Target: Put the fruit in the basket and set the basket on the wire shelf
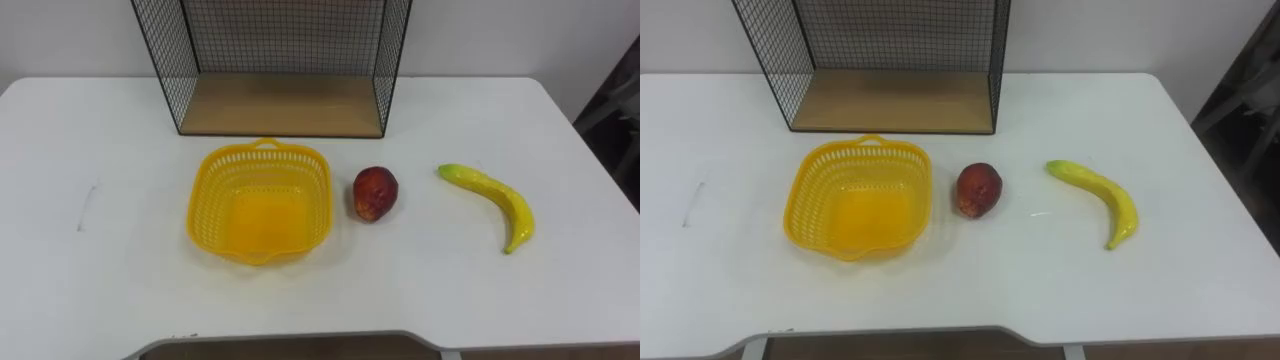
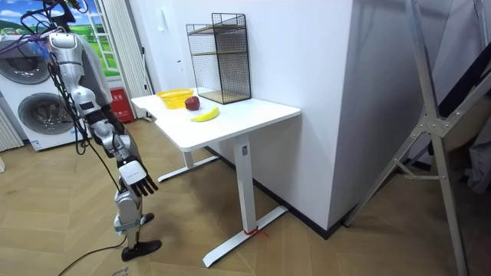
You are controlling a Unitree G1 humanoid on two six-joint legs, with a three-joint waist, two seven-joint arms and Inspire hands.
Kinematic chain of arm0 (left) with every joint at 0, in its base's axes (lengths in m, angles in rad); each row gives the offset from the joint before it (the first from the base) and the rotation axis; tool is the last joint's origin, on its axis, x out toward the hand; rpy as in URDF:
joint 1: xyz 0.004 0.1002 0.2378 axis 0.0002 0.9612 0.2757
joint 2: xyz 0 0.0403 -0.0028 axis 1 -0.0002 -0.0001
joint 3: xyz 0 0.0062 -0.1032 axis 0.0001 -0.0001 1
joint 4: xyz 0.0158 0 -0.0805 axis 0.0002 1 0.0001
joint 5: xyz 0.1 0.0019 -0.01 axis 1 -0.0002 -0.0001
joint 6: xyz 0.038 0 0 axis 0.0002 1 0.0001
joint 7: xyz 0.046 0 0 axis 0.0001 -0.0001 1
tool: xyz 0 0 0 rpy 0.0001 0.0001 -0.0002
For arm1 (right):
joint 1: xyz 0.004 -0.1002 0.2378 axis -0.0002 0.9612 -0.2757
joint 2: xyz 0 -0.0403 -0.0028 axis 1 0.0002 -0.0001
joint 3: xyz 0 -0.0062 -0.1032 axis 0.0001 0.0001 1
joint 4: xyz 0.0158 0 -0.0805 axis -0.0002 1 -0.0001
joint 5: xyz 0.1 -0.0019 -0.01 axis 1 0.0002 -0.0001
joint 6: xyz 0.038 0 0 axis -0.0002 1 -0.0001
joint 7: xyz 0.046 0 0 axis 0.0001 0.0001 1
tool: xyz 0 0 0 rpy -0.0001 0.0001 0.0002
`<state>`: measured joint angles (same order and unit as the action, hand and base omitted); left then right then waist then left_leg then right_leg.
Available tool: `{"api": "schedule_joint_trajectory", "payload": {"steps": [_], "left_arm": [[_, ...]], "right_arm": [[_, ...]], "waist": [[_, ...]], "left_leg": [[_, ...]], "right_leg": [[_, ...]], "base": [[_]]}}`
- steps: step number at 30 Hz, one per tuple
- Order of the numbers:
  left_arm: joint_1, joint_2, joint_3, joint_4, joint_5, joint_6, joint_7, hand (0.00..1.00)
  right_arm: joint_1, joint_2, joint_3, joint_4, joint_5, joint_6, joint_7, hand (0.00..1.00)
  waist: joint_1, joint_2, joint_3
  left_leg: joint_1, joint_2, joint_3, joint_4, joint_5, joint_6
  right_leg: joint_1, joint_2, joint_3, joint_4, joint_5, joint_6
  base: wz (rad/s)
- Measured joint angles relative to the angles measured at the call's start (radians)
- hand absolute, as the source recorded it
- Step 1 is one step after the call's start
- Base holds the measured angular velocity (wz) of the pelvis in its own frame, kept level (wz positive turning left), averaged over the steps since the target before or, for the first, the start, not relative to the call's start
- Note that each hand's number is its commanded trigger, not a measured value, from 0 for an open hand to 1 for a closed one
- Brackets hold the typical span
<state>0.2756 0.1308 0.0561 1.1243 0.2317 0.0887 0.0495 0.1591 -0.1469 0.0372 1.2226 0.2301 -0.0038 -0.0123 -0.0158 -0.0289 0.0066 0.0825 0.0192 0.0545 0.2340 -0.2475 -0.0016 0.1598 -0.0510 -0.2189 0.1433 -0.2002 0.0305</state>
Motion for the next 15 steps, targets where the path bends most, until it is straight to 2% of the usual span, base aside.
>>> {"api": "schedule_joint_trajectory", "payload": {"steps": [9, 15], "left_arm": [[-0.002, 0.0, 0.002, -0.002, 0.008, 0.001, 0.009, 0.0], [-0.004, -0.001, 0.01, 0.0, 0.006, 0.015, 0.009, 0.0]], "right_arm": [[-0.001, 0.003, 0.0, 0.0, 0.0, 0.005, -0.023, 0.0], [-0.003, 0.004, -0.001, 0.001, 0.009, 0.007, -0.033, 0.0]], "waist": [[0.0, 0.0, 0.0], [0.006, 0.004, -0.0017]], "left_leg": [[0.0, 0.0, 0.001, 0.0, 0.0, 0.0], [0.01, 0.001, 0.012, -0.008, 0.0, 0.0]], "right_leg": [[0.0, 0.0, 0.002, 0.0, 0.0, 0.0], [0.0, 0.001, 0.013, -0.002, 0.0, 0.0]], "base": [[0.0], [-0.04]]}}
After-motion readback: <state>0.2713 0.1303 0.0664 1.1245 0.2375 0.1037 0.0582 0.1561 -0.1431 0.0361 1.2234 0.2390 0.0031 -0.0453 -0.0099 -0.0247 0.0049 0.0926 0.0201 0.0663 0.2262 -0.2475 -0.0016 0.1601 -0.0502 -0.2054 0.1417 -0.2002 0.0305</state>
